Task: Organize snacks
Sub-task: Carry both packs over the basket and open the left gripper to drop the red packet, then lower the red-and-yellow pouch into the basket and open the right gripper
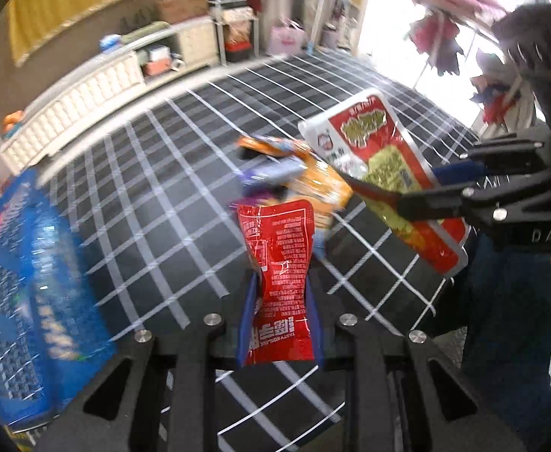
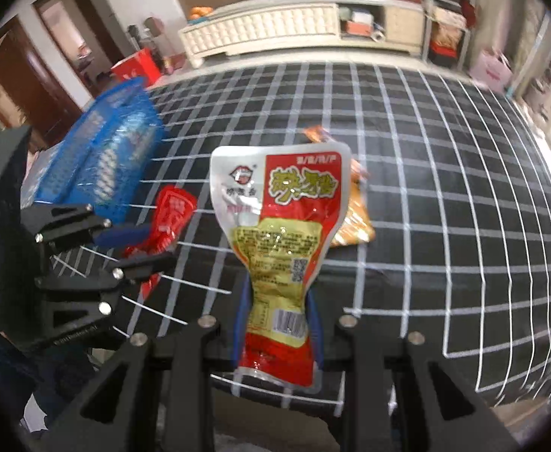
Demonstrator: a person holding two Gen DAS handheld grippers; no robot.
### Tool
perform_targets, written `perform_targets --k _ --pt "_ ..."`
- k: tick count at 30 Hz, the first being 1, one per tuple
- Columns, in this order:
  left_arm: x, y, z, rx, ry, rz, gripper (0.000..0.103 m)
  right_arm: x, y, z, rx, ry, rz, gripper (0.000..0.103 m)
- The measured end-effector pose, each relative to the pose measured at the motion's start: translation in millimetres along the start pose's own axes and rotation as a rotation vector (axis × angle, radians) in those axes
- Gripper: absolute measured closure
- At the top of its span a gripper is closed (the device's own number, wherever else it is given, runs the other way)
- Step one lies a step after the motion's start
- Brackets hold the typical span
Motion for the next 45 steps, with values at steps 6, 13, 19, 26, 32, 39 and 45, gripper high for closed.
perform_targets --k 6,13,19,26,32,39,45 --pt "-56.3 6.6 -56.5 0.064 -0.086 -0.036 0.08 -64.3 -33.8 -11.5 0.029 -0.058 -0.105 0.071" --pt "-122.9 23.9 -101.3 0.084 -0.178 -0.102 0.08 -138.2 -66.9 -19.2 0.065 -0.115 -0.233 0.071" --pt "-171.8 47.1 -127.0 0.082 -0.232 -0.154 0.08 -181.5 -85.1 -9.7 0.069 -0.167 -0.293 0.071" --pt "-214.1 59.4 -130.8 0.065 -0.26 -0.218 0.08 -204.0 -95.2 5.9 0.05 -0.187 -0.32 0.071" --pt "-224.7 68.0 -100.4 -0.004 -0.226 -0.214 0.079 -211.0 -97.8 13.8 0.025 -0.168 -0.34 0.071" --pt "-217.9 71.8 -61.9 -0.074 -0.139 -0.211 0.066 -206.3 -102.1 22.3 0.004 -0.136 -0.314 0.071" --pt "-218.0 75.3 -60.7 -0.072 -0.136 -0.21 0.035 -202.8 -101.8 20.6 0.0 -0.116 -0.303 0.071"
Point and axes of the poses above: each gripper's, at about its wrist camera, not at the fingertips, and z roughly the way its jaws point, x to its right, y to its underside, the point moved 9 cm from there along z, roughly the way its jaws point
